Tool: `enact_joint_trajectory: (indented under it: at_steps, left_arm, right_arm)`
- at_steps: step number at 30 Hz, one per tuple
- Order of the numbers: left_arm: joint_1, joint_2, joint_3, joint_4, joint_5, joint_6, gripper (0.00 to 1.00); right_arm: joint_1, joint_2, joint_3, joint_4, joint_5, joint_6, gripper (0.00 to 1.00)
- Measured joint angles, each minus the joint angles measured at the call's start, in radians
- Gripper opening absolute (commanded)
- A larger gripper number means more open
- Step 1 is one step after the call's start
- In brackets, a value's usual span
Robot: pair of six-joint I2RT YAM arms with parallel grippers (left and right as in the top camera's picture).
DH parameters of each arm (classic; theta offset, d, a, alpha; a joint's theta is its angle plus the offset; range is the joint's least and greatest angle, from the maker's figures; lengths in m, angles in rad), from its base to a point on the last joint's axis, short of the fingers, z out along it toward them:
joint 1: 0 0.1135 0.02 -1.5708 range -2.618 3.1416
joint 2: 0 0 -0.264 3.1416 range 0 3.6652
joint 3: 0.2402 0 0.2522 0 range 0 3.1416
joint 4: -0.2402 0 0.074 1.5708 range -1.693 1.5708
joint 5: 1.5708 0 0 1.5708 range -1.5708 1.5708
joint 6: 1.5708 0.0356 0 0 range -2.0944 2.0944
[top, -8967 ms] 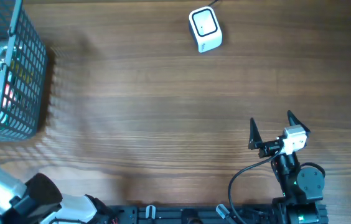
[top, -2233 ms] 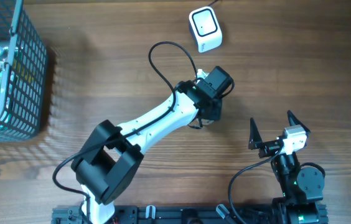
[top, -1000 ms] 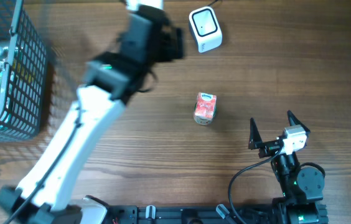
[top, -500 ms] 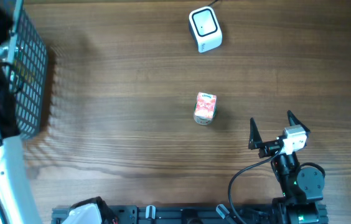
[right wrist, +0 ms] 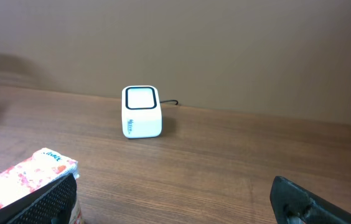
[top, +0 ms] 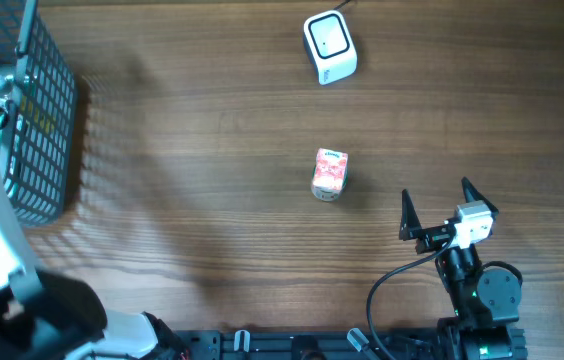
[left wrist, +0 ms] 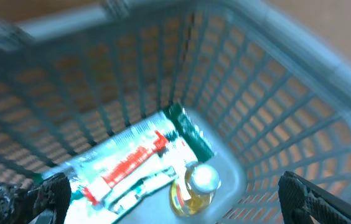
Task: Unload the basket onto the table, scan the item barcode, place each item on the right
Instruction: 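Move the left gripper back over the basket toward the Vim bottle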
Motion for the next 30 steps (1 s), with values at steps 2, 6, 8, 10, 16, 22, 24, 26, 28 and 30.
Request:
enact_joint_trajectory:
  at_steps: [2, 6, 8, 10, 16, 22, 24, 26, 28, 30]
  left_arm:
    - [0.000, 0.052, 0.000, 0.017, 0.025, 0.000, 1.00]
    - [0.000, 0.139, 0.000, 0.068, 0.068, -0.012, 0.99]
    - [0.005, 0.174, 0.003, 0.098, 0.076, -0.034, 0.96]
    - [0.010, 0.201, 0.003, 0.105, 0.090, -0.045, 0.94]
    - [0.009, 0.291, 0.003, 0.120, 0.161, -0.061, 0.87]
    - [0.011, 0.314, 0.011, 0.110, 0.214, -0.072, 0.61]
    - [0.011, 0.319, 0.015, 0.106, 0.225, -0.073, 0.57]
    - [0.012, 0.325, 0.020, 0.103, 0.233, -0.071, 0.57]
    - [0.013, 0.332, 0.027, 0.092, 0.239, -0.071, 0.57]
    - [0.013, 0.336, 0.031, 0.089, 0.241, -0.071, 0.61]
  right_arm:
    - [0.000, 0.000, 0.000, 0.000, 0.000, 0.000, 1.00]
    - [0.000, 0.000, 0.000, 0.000, 0.000, 0.000, 1.00]
    - [0.000, 0.000, 0.000, 0.000, 0.000, 0.000, 1.00]
    - [0.000, 0.000, 0.000, 0.000, 0.000, 0.000, 1.00]
    - [0.000, 0.000, 0.000, 0.000, 0.000, 0.000, 1.00]
    - [0.000, 0.000, 0.000, 0.000, 0.000, 0.000, 1.00]
    - [0.000, 0.000, 0.000, 0.000, 0.000, 0.000, 1.00]
    - [0.000, 0.000, 0.000, 0.000, 0.000, 0.000, 1.00]
    - [0.000, 0.000, 0.000, 0.000, 0.000, 0.000, 1.00]
    - [0.000, 0.000, 0.000, 0.000, 0.000, 0.000, 1.00]
